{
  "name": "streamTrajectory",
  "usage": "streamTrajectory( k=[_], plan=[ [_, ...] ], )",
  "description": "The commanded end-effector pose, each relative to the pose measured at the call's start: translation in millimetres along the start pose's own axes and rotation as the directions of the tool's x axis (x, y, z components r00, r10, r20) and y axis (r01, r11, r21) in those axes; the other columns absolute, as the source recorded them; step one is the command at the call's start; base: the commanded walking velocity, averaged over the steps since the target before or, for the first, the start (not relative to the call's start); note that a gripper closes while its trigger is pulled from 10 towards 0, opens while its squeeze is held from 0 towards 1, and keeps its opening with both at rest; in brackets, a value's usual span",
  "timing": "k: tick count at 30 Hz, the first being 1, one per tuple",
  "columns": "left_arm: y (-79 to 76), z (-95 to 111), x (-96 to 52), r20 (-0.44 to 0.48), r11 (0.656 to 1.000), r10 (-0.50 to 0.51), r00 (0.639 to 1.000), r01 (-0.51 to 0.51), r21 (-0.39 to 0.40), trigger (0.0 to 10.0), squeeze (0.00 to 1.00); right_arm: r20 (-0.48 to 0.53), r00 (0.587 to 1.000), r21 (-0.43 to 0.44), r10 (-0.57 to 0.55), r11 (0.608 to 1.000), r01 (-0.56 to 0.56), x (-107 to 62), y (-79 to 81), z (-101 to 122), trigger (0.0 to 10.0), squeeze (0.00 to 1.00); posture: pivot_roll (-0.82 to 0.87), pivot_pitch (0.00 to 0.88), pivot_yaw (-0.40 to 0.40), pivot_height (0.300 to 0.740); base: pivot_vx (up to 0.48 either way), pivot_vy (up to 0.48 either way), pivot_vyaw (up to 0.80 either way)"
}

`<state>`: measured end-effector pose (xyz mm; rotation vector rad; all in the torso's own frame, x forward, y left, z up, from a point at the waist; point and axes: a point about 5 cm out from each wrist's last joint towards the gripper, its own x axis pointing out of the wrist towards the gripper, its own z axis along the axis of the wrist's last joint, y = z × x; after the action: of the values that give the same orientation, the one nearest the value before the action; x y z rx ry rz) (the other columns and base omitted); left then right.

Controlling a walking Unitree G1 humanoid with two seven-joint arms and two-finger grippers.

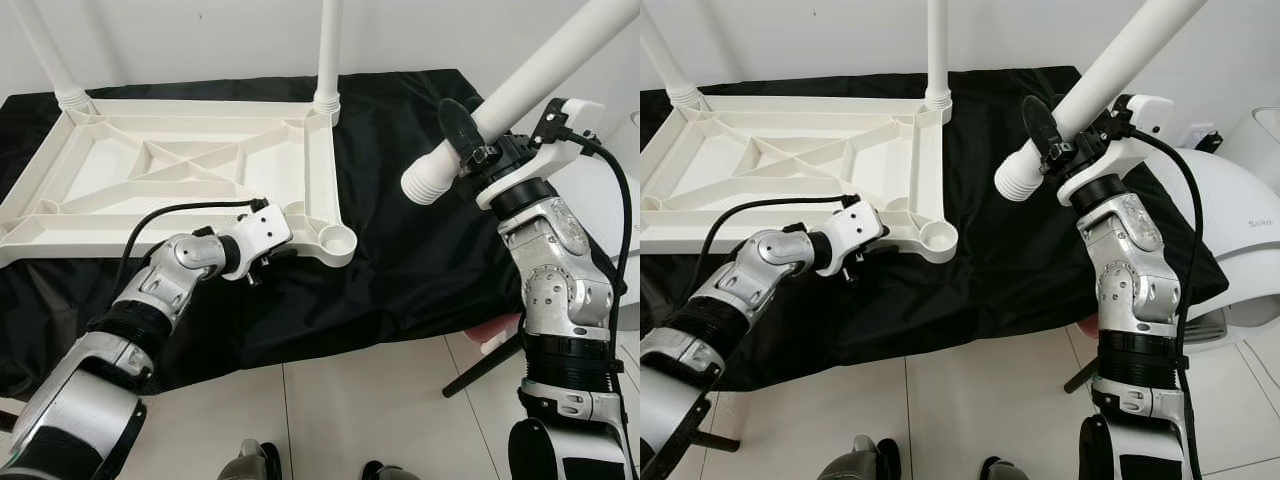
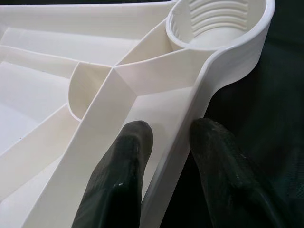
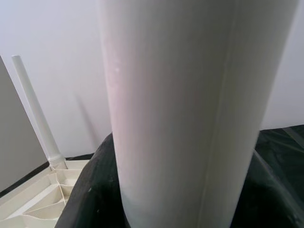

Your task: Building children table

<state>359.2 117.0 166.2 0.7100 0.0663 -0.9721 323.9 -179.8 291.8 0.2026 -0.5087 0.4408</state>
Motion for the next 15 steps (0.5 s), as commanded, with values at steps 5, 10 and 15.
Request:
streamTrajectory(
  k=[5, 10, 15],
  plan=[
    [-46.8, -7, -2.7, 0.002, 0.835, -0.549, 0.836, 0.549, -0.039, 10.0, 0.00, 0.034, 0.999, -0.008, 0.006, 1.000, -0.006, 3.4, 0.3, 7, 10.0, 0.00, -0.02, 0.140, 0.048, 0.740, 0.000, 0.000, 0.00],
    [-55.3, -2, -2.0, 0.024, 0.805, -0.590, 0.807, 0.591, -0.050, 10.0, 0.00, 0.036, 0.999, -0.013, 0.005, 1.000, -0.004, 3.9, 0.2, 7, 10.0, 0.00, -0.02, 0.142, 0.049, 0.740, 0.000, 0.000, 0.00],
    [-62.3, 3, 0.4, 0.033, 0.797, -0.602, 0.798, 0.603, -0.041, 10.0, 0.00, 0.039, 0.999, -0.015, 0.003, 1.000, -0.002, 3.7, 0.3, 8, 10.0, 0.00, -0.02, 0.141, 0.054, 0.740, 0.000, 0.000, 0.00]
  ],
)
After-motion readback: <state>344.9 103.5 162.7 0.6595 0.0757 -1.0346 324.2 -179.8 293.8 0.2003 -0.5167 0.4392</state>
